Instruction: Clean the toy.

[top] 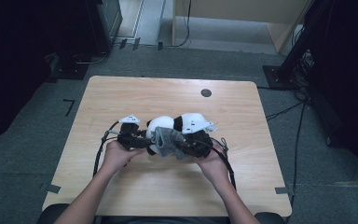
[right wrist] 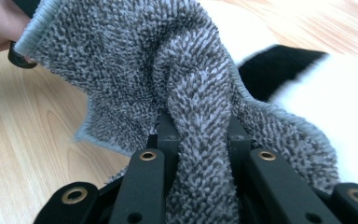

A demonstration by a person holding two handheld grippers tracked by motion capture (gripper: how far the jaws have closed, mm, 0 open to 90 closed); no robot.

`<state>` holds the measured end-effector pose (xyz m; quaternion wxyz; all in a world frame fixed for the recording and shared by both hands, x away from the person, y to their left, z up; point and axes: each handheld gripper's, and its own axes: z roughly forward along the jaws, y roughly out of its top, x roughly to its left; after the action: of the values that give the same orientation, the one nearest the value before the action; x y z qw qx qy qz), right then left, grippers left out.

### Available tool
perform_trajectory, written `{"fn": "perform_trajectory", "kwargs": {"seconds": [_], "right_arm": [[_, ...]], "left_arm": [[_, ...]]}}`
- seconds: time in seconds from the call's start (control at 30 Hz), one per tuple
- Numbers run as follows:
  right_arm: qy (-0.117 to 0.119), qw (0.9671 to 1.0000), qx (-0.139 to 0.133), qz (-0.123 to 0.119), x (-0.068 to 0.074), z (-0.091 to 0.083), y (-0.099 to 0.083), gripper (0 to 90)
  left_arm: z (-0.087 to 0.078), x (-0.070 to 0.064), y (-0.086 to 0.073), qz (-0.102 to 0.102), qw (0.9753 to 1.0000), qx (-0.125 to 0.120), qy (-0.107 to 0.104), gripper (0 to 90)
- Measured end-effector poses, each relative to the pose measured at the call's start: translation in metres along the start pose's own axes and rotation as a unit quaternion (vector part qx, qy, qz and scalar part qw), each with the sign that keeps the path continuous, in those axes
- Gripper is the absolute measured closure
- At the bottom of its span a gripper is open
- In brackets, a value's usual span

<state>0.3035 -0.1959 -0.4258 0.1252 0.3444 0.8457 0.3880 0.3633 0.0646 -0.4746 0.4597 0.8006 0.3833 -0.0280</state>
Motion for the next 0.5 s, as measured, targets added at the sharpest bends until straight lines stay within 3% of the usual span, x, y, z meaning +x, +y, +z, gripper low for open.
{"fn": "perform_trajectory", "kwargs": {"seconds": [0.27, 0.5], "right_arm": [[-0.030, 0.9988, -0.013, 0.035, -0.021, -0.033, -0.015, 75.6], [-0.061, 0.9948, -0.021, 0.080, -0.051, -0.054, -0.034, 75.2]], "left_arm": [[0.001, -0.001, 0.003, 0.004, 1.0000, 0.007, 0.002, 36.8], [0.002, 0.000, 0.003, 0.001, 1.0000, 0.006, -0.001, 36.8]]}}
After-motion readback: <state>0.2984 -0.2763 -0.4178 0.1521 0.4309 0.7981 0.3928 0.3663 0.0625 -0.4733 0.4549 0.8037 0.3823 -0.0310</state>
